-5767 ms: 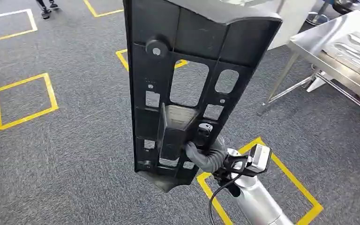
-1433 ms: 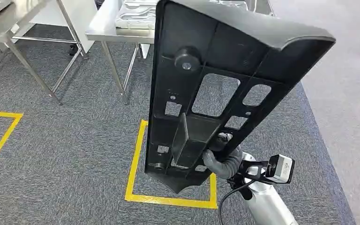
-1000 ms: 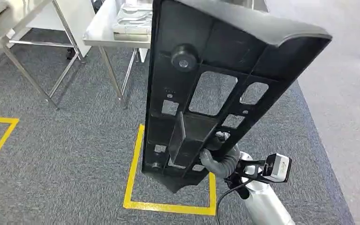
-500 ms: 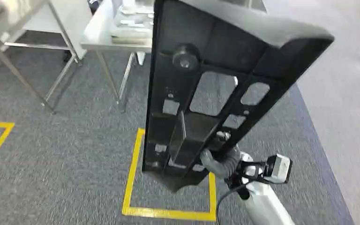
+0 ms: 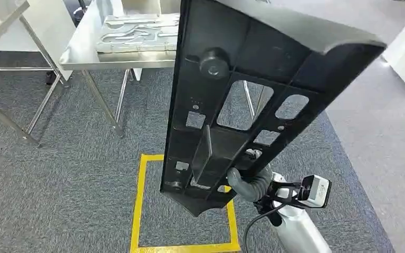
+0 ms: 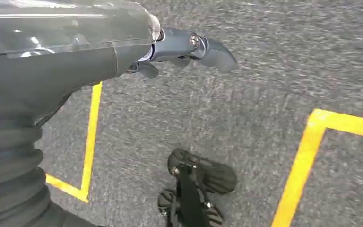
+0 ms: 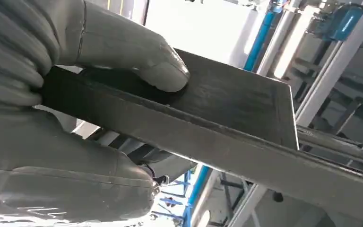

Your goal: Take the parts from the cabinet and place them on the table.

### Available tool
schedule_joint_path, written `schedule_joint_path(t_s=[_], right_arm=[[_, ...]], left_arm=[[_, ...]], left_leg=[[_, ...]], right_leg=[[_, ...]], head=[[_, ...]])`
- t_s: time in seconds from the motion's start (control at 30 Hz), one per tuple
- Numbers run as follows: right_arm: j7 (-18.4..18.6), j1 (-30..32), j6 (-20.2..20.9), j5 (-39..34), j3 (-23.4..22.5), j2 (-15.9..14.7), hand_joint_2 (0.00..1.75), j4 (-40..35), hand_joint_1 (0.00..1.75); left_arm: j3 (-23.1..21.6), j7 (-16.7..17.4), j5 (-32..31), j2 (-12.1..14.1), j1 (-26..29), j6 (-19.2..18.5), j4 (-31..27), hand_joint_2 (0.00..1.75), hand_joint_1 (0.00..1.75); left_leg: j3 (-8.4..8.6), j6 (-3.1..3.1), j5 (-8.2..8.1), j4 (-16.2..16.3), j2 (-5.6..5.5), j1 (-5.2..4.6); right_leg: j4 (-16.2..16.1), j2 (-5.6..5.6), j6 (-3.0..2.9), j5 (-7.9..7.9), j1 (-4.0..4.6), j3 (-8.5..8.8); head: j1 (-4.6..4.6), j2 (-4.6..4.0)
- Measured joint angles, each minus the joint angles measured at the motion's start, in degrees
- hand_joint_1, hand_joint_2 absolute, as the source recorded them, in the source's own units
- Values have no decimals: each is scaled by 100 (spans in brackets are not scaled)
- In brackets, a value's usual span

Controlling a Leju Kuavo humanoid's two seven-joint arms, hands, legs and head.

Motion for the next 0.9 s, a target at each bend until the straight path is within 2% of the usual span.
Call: schedule_joint_path(t_s=[0.03, 0.07, 0.1, 0.13, 0.2, 0.23, 0.27, 0.3, 0.33, 0.4, 0.43, 0.47, 0.57, 0.6, 0.63, 0.67, 0.73, 0.77, 0.8, 0.83, 0.9], right_arm=[[0, 18, -9, 0, -7, -2, 175, -4, 175], [0, 26, -20, 5, -20, -4, 175, -26, 175], [0, 35, -35, 11, -35, -7, 175, -65, 175], [0, 22, -37, 9, -44, -9, 175, -98, 175], [0, 38, -37, 13, -50, -9, 175, -111, 175], [0, 62, -39, 13, -50, -13, 175, -111, 175], [0, 83, -39, 13, -52, -24, 175, -111, 175], [0, 93, -37, 13, -55, -33, 175, -111, 175], [0, 93, -37, 13, -55, -39, 175, -111, 175], [0, 91, -35, 13, -59, -46, 175, -133, 175], [0, 83, -33, 13, -61, -48, 175, -144, 175], [0, 79, -29, 15, -61, -50, 175, -144, 175], [0, 85, -7, 13, -66, -63, 175, -144, 175], [0, 81, 0, 9, -68, -63, 175, -146, 175], [0, 74, 4, 7, -63, -63, 175, -142, 175], [0, 57, 6, 4, -63, -63, 175, -142, 175], [0, 51, 6, 0, -63, -63, 175, -131, 175], [0, 51, 9, 0, -63, -63, 175, -116, 175], [0, 51, 15, -9, -61, -63, 175, -96, 175], [0, 50, 15, -17, -61, -63, 175, -79, 175], [-2, 31, 20, -48, -61, -63, 175, -59, 175]], left_arm=[[2, 0, 0, 9, 13, 0, 0, 175, 0], [2, 0, -4, 9, 7, -2, 0, 175, 0], [2, -2, -6, 4, -4, -2, 0, 175, 0], [2, -4, -13, 4, -15, -4, 0, 175, 0], [2, -4, -13, 7, -12, -4, 0, 175, 0], [2, -4, -15, 7, -11, -4, 0, 175, 0], [2, -4, -13, 7, -5, -4, 0, 175, 0], [2, -4, -13, 7, -2, -4, 0, 175, 0], [2, -4, -13, 7, -2, -7, 0, 175, 0], [2, -11, -13, 4, -4, -15, 0, 175, 0], [2, -20, -13, 2, -4, -17, 0, 175, 0], [2, -20, -13, -2, -9, -20, 0, 175, 0], [2, -11, 9, -2, -7, -15, 0, 175, 0], [2, -2, 13, 4, -17, -11, 0, 175, 0], [2, 0, 22, -4, -18, -9, 0, 175, 0], [2, 0, 24, -4, -18, -7, 0, 175, 0], [2, 2, 26, 2, -12, 0, 0, 175, 0], [2, 2, 28, 2, 2, 0, 0, 175, 0], [2, 9, 42, 0, 15, 2, 0, 175, 0], [2, 13, 42, 0, 20, 2, 0, 175, 0], [4, 15, 59, 7, 16, 7, 0, 175, 0]], left_leg=[[6, 44, 56, 4, 5, -6], [27, 88, 84, -26, 12, 33], [54, 120, 121, -67, 34, 59], [63, 151, 112, -72, 40, 57], [65, 182, 97, -71, 55, 47], [61, 192, 88, -69, 61, 42], [63, 189, 77, -68, 63, 40], [77, 186, 66, -68, 64, 40], [100, 181, 49, -67, 63, 40], [173, 154, 8, -68, 60, 37], [181, 136, -11, -67, 61, 36], [175, 90, -41, -48, 59, 1], [205, 4, -63, -94, 79, 21], [229, -35, -96, -93, 84, -12], [207, -61, -150, 30, 82, 19], [52, -92, -318, 343, 77, 37], [-437, -144, -693, 1230, 78, 57], [-661, -169, -769, 1589, 78, 61], [-760, -185, -694, 1673, 79, 69], [-705, -192, -492, 1472, 79, 83], [-308, -194, 91, 523, 81, 109]], right_leg=[[-6, 10, 31, -13, -1, 20], [-14, 16, 62, -16, 17, 31], [40, -42, 94, -57, 6, 36], [225, -125, 116, -185, 11, -47], [1118, -177, 167, -641, -20, -514], [1585, -180, 189, -799, -40, -780], [1851, -184, 206, -821, -56, -952], [1813, -191, 212, -699, -65, -973], [1523, -203, 207, -472, -68, -861], [441, -227, 151, 104, -61, -351], [42, -266, 95, 181, -35, -182], [-2, -274, 85, 154, -2, -167], [-6, -241, 18, 134, 17, -173], [-81, -236, -12, 162, -48, -115], [-131, -241, -31, 167, -54, -53], [-135, -247, -67, 148, -56, -30], [-130, -247, -94, 120, -50, -10], [-126, -245, -98, 102, -51, -4], [-118, -234, -90, 83, -54, 10], [-109, -224, -78, 56, -57, 34], [-61, -214, -40, -23, -64, 97]], head=[[0, 0], [0, 0], [0, 0], [2, 0], [0, 0], [0, 0], [0, 0], [0, 0], [0, 0], [0, 0], [2, 0], [0, 0], [0, 0], [0, 0], [0, 0], [0, 0], [0, 0], [0, 0], [0, 0], [0, 0], [0, 0]])
